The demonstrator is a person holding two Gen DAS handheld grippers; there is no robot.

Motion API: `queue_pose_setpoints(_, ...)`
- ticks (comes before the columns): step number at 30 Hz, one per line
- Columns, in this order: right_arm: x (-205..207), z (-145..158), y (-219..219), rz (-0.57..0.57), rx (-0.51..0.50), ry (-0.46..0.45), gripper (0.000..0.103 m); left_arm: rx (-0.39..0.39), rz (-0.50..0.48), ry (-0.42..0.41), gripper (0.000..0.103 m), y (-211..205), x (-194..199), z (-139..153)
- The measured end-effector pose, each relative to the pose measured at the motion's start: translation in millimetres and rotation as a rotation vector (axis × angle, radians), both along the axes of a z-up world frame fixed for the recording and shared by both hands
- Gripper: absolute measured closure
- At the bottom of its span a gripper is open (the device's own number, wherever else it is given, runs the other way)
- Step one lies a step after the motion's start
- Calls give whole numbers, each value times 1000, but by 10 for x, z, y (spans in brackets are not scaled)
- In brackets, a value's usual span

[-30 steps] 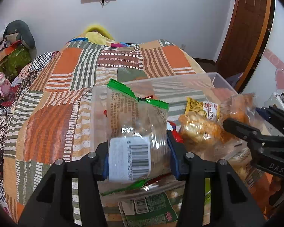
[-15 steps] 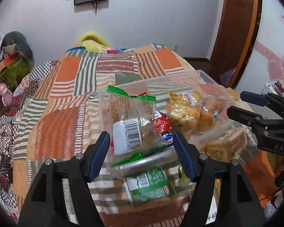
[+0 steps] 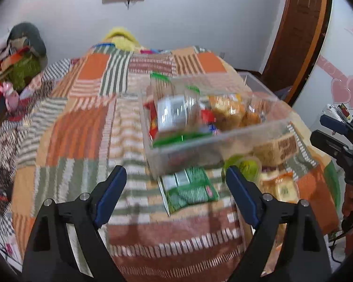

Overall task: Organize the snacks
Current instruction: 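Grasp the green snack bag with left tool while right grasps cake bar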

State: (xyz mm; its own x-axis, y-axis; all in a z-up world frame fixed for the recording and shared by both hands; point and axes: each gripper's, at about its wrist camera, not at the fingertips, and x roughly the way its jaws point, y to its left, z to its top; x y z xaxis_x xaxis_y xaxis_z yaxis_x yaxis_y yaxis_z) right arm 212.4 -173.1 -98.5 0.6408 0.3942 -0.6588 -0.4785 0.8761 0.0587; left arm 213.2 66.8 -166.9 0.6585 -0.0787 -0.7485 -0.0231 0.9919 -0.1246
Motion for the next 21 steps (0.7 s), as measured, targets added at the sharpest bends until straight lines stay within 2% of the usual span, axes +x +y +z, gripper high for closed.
queue_pose_setpoints(2, -41, -77, 10, -13, -11, 4, 6, -10, 4, 23, 16, -7, 4, -114)
queue_pose_setpoints(7, -51, -238, 61, -28, -46, 23, 6, -40, 20, 86, 16, -19, 64, -362)
queue_pose_setpoints(15, 56, -482, 24, -80, -17, 114, 6, -23, -6, 119, 16, -167, 209, -511)
queue_pose_setpoints(19, 66, -496, 102, -73, -37, 106, 6, -5, 3, 139, 16, -179, 309, -627)
queue_pose_setpoints(21, 93, -517, 157, -65, -60, 108, 6, -21, 1, 159, 16, -178, 351, -697)
